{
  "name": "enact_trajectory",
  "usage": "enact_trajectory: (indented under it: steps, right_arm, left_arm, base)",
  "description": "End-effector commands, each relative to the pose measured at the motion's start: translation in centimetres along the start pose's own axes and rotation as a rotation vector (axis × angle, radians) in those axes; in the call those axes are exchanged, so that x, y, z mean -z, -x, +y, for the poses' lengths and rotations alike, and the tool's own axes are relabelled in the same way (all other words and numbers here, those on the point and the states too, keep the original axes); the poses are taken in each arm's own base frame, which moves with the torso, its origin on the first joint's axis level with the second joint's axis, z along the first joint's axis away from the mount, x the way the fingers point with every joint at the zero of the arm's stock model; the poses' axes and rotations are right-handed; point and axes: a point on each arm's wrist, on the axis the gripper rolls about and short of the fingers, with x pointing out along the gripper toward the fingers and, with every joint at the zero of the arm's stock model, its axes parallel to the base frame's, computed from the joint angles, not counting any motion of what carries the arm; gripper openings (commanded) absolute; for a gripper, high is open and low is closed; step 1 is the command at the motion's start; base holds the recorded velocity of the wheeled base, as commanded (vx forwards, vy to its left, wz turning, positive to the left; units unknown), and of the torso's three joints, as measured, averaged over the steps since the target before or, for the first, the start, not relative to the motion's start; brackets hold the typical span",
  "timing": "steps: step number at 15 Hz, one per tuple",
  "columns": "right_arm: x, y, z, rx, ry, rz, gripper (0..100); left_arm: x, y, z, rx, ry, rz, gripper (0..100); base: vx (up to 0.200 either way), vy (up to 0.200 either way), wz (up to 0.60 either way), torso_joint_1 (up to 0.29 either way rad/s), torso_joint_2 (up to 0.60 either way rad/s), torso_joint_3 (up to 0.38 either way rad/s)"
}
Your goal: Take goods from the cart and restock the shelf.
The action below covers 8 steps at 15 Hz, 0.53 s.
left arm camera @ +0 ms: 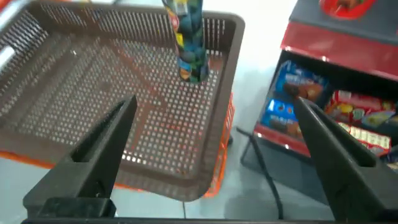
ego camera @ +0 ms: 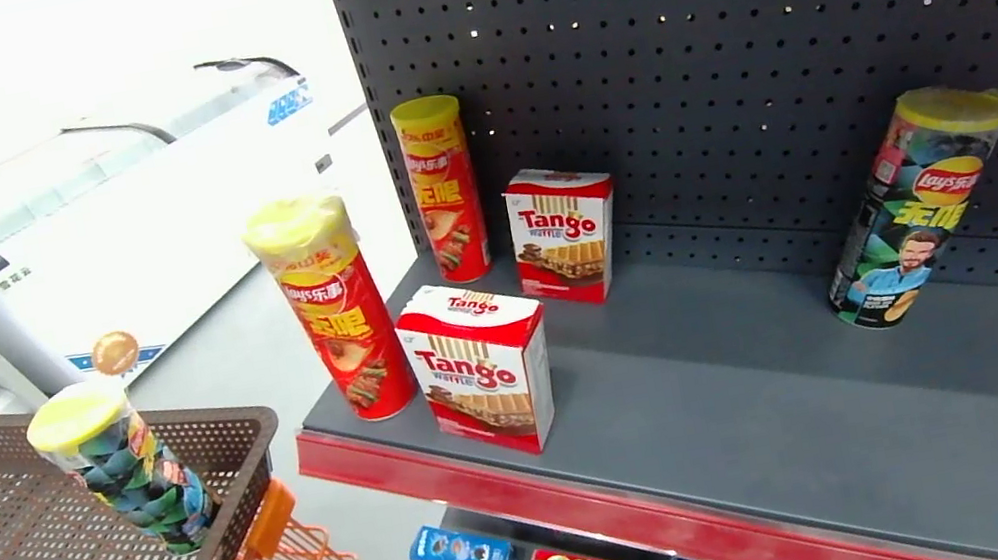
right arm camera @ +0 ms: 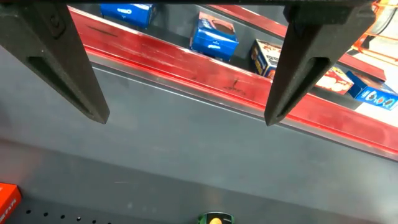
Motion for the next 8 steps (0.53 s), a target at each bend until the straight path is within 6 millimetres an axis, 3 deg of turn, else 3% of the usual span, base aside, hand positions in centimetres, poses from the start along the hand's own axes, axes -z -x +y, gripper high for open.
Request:
enact_trajectory:
  steps: [1,5,8]
  right_arm:
    - [0.0,0.0,0.0,0.001,0.0,0.002,100]
    - [0.0,0.0,0.0,0.0,0.0,0.002,100]
    - [0.0,0.0,0.0,0.0,0.0,0.002,100]
  left_arm:
    - [-0.4,-4.9,0.8,-0.028,0.041,0.184,100]
    - [-1.1,-10.2,2.2,-0.08,0.056,0.153,100]
    - [0.1,-12.8,2.5,-0.08,0.055,0.152,100]
  base:
    - [0.0,0.0,0.0,0.0,0.0,0.0]
    - [0.0,0.0,0.0,0.0,0.0,0.0]
    - [0.0,0.0,0.0,0.0,0.0,0.0]
